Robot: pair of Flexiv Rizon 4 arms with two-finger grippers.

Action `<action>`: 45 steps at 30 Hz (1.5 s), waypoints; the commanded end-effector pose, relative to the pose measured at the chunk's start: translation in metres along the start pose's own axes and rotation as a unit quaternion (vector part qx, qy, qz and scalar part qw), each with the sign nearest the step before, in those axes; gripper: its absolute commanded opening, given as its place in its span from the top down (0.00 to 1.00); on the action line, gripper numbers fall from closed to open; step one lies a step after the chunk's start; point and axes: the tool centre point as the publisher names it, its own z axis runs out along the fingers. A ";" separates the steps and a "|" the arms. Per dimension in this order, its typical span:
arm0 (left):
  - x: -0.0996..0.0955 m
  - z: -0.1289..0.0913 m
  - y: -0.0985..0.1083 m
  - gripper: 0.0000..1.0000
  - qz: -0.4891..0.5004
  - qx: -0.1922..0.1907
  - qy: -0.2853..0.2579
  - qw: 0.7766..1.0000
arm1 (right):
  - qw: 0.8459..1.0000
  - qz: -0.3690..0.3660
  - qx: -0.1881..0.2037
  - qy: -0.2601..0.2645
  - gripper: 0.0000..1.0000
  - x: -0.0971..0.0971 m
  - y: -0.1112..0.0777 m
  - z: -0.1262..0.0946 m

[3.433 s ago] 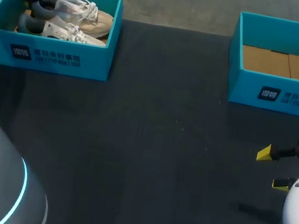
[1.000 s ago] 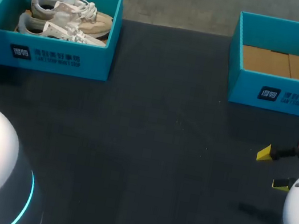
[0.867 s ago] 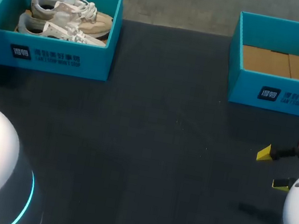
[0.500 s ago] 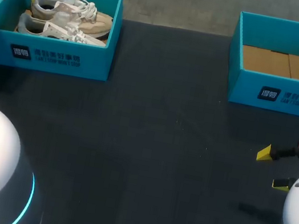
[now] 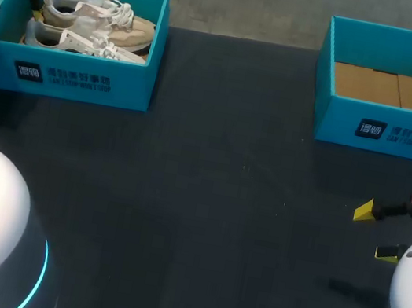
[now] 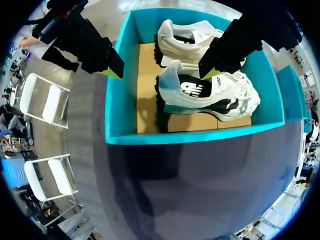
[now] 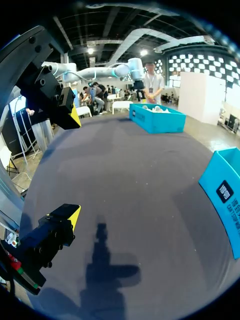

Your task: Take the shoe out of the shoebox, open the shoe tongue, remove and reinsert the insole, then place the shoe into the shoebox

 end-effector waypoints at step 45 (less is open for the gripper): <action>-0.013 0.077 0.005 0.13 0.020 0.030 0.017 0.999 | 1.000 0.000 -0.001 -0.002 0.00 0.000 -0.002 0.000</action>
